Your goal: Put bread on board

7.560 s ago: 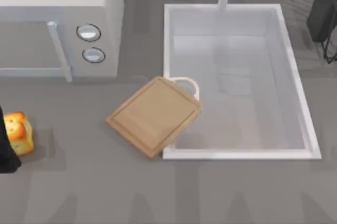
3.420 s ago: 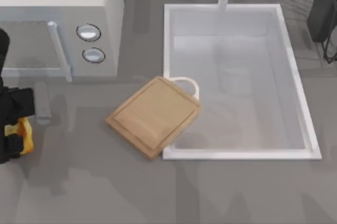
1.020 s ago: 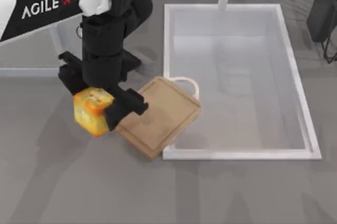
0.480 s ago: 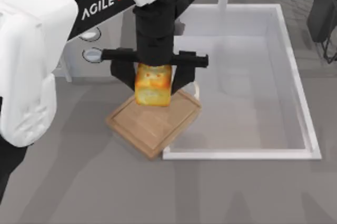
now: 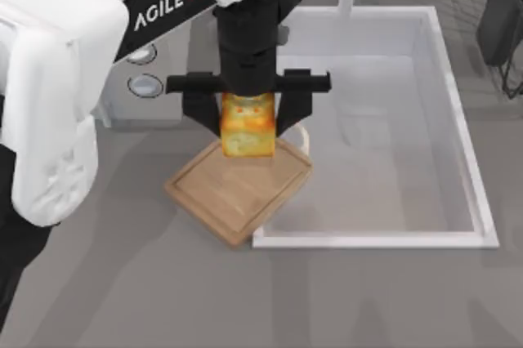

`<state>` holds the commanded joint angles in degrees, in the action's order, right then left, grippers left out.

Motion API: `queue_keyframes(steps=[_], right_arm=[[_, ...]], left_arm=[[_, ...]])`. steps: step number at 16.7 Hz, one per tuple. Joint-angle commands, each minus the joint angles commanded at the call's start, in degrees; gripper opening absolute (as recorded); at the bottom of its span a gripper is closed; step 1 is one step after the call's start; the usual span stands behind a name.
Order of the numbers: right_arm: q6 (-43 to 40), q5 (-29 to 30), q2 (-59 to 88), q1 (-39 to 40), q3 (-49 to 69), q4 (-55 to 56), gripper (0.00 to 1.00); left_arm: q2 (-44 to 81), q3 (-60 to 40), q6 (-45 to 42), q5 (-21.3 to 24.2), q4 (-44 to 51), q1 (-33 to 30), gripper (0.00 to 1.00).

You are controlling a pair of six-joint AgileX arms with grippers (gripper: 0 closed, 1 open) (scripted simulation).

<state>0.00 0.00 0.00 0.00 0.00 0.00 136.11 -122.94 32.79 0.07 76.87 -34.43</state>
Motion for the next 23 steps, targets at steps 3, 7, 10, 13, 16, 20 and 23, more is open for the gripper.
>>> queue_keyframes(steps=[3, 7, 10, 13, 16, 20, 23], right_arm=[[0.00, 0.00, 0.00, 0.00, 0.00, 0.00, 1.00], [0.00, 0.00, 0.00, 0.00, 0.00, 0.00, 1.00], [0.00, 0.00, 0.00, 0.00, 0.00, 0.00, 1.00], [0.00, 0.00, 0.00, 0.00, 0.00, 0.00, 1.00], [0.00, 0.00, 0.00, 0.00, 0.00, 0.00, 1.00], [0.00, 0.00, 0.00, 0.00, 0.00, 0.00, 1.00], [0.00, 0.00, 0.00, 0.00, 0.00, 0.00, 1.00]], left_arm=[[0.15, 0.93, 0.02, 0.04, -0.86, 0.03, 0.00], [0.17, 3.99, 0.00, -0.06, -4.57, -0.01, 0.00], [0.19, 6.42, 0.00, -0.09, -7.74, -0.16, 0.00], [0.86, 8.22, 0.06, 0.05, -9.48, -0.22, 0.00], [1.12, 8.49, 0.07, 0.08, -9.59, -0.22, 0.00], [1.12, 8.49, 0.07, 0.08, -9.59, -0.22, 0.23], [1.12, 8.49, 0.07, 0.08, -9.59, -0.22, 0.45]])
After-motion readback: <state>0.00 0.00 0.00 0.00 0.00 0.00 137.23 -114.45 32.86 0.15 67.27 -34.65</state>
